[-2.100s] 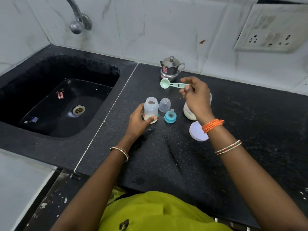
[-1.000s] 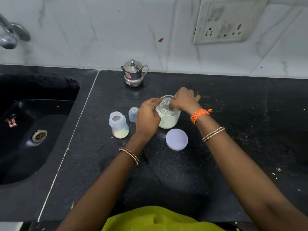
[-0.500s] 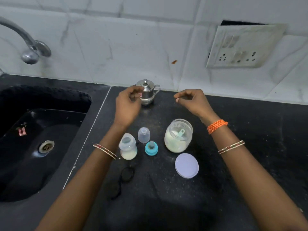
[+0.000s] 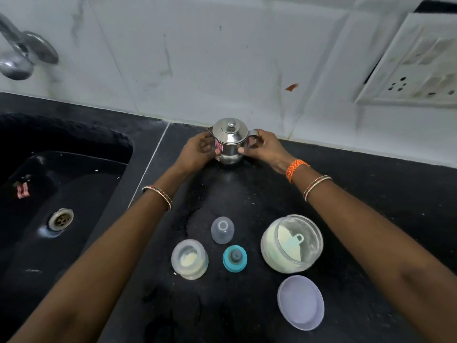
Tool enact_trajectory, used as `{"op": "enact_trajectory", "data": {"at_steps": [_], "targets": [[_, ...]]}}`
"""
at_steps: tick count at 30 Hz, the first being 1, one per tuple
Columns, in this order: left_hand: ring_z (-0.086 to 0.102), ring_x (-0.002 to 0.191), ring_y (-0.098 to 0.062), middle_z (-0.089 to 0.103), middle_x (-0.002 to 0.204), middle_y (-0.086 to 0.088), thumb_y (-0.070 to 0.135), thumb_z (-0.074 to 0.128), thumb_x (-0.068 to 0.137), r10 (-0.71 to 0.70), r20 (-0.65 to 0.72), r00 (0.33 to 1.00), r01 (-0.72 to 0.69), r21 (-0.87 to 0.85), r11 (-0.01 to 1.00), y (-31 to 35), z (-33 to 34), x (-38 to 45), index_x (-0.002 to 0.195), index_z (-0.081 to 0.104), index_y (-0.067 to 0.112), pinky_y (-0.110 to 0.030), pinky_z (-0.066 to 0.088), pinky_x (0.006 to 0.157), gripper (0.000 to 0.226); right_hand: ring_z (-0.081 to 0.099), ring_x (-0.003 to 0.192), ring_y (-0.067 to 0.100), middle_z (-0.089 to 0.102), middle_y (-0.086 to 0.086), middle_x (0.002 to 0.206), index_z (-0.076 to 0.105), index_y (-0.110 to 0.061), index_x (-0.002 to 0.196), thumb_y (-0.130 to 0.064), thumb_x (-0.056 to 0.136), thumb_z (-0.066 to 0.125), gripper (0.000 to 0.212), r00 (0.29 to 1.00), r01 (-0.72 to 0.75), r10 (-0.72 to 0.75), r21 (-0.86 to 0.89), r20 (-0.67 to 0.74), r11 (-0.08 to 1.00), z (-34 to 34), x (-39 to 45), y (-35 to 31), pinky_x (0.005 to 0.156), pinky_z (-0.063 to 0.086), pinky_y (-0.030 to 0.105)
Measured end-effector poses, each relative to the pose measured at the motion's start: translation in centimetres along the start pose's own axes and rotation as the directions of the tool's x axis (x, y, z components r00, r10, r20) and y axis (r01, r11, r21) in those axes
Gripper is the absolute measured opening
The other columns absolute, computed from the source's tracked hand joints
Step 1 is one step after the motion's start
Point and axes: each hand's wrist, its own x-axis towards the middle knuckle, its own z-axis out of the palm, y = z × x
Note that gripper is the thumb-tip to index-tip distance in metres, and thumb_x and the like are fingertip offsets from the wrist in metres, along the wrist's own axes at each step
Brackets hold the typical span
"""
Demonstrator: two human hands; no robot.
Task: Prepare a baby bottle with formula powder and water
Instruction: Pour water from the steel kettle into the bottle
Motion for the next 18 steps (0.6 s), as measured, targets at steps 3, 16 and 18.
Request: {"op": "enact_trajectory", "data": {"at_steps": [3, 16, 18], "targets": [[0.063, 0.088, -0.001, 0.058, 0.123, -0.023, -0.006, 0.058, 0.085, 0.036, 0.006, 0.999, -0.036, -0.008, 0.999, 0.6, 0.0, 0.1, 0.123, 0.049, -0.008, -0.02, 0.051, 0.088, 0.04, 0.056, 0.087, 0.027, 0.051, 0.006, 0.071, 0.04, -0.012, 0.064, 0.002, 0.081, 0.07, 0.037, 1.0, 0.021, -0.021, 0.081, -0.006, 0.997, -0.3, -0.6, -0.4, 0.082, 0.056, 0.041], [0.067, 0.071, -0.001, 0.072, 0.067, 0.013, 0.012, 0.06, 0.088, 0.245, -0.038, 0.969, -0.248, -0.129, 0.96, 8.7, -0.9, -11.1, 0.096, 0.068, 0.009, -0.017, 0.056, 0.065, 0.011, 0.066, 0.076, 0.014, 0.064, 0.01, 0.085, 0.063, -0.003, 0.093, -0.003, 0.086, 0.066, 0.008, 0.929, 0.293, -0.254, 0.117, -0.269, 0.949, -2.4, -14.2, -10.0, 0.063, 0.061, 0.033], [0.069, 0.073, -0.004, 0.072, 0.068, 0.011, 0.014, 0.061, 0.088, 0.263, -0.044, 0.964, -0.267, -0.145, 0.953, 9.7, -1.3, -13.7, 0.09, 0.07, 0.013, -0.019, 0.057, 0.067, 0.009, 0.067, 0.075, 0.011, 0.066, 0.008, 0.087, 0.064, -0.001, 0.099, -0.005, 0.087, 0.065, 0.012, 0.904, 0.341, -0.301, 0.088, -0.305, 0.936, -1.9, -16.5, -11.3, 0.058, 0.06, 0.031]]}}
